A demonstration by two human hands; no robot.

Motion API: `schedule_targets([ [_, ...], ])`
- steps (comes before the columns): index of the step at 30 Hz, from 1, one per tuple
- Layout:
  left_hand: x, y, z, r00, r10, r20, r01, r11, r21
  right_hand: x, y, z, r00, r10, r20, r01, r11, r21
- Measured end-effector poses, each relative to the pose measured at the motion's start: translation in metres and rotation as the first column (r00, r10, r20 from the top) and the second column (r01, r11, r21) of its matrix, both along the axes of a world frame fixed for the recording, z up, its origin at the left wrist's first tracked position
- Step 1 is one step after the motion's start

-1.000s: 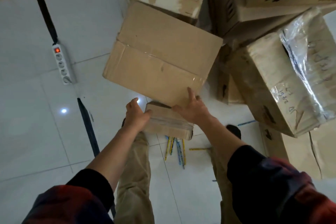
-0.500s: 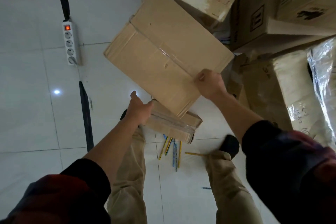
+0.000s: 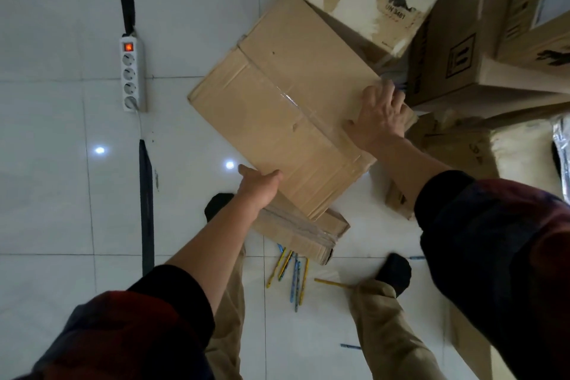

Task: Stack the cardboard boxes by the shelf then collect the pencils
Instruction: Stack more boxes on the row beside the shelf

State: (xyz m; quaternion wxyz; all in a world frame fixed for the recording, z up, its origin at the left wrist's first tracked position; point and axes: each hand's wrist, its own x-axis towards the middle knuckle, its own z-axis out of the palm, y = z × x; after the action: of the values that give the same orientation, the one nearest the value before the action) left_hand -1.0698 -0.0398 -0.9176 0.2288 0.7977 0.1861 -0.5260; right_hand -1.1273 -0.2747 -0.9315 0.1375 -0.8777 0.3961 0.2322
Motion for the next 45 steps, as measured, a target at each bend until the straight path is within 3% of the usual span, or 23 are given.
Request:
schedule_targets([
  [4,0.001,-0.002,-0.006,0.996,0.047,-0.079,-0.053,0.995,-0.085,0.005,-0.009,-0.006,0.998,-0.048,-0.030,0.050,0.996,0.073],
  [8,-0.009,-0.001,-0.009,0.993,0.114,-0.038,-0.118,0.986,-0.117,0.018,-0.011,0.003,0.977,-0.199,0.080,0.194,0.979,0.069],
  [11,-0.017,0.006,-0.005,0.968,0.242,0.073,-0.229,0.962,-0.146,0.026,-0.005,0.016,0.949,-0.233,0.211,0.206,0.968,0.144],
  [13,-0.013,0.010,0.005,0.924,0.376,0.065,-0.358,0.914,-0.191,0.032,0.002,0.028,0.944,-0.212,0.252,0.179,0.973,0.146],
  [17,0.004,0.009,0.033,0.841,0.537,0.065,-0.510,0.827,-0.235,0.048,0.009,0.060,0.957,-0.225,0.180,0.214,0.974,0.079],
  [21,0.027,0.008,0.065,0.851,0.485,0.202,-0.414,0.855,-0.312,0.053,0.010,0.096,0.947,-0.293,0.133,0.285,0.955,0.078],
  [30,0.064,0.024,0.169,0.850,0.319,0.419,-0.148,0.908,-0.391,0.040,0.031,0.205,0.851,-0.467,0.239,0.384,0.866,0.321],
  [34,0.085,0.035,0.226,0.836,0.197,0.512,-0.017,0.942,-0.334,0.035,0.046,0.255,0.861,-0.408,0.305,0.317,0.898,0.306],
  [38,0.085,0.046,0.283,0.784,-0.040,0.619,0.177,0.971,-0.161,0.035,0.065,0.301,0.863,-0.381,0.333,0.282,0.909,0.309],
  [45,0.072,0.077,0.349,0.710,-0.067,0.701,0.158,0.985,-0.066,0.036,0.095,0.366,0.856,-0.328,0.400,0.217,0.930,0.298],
])
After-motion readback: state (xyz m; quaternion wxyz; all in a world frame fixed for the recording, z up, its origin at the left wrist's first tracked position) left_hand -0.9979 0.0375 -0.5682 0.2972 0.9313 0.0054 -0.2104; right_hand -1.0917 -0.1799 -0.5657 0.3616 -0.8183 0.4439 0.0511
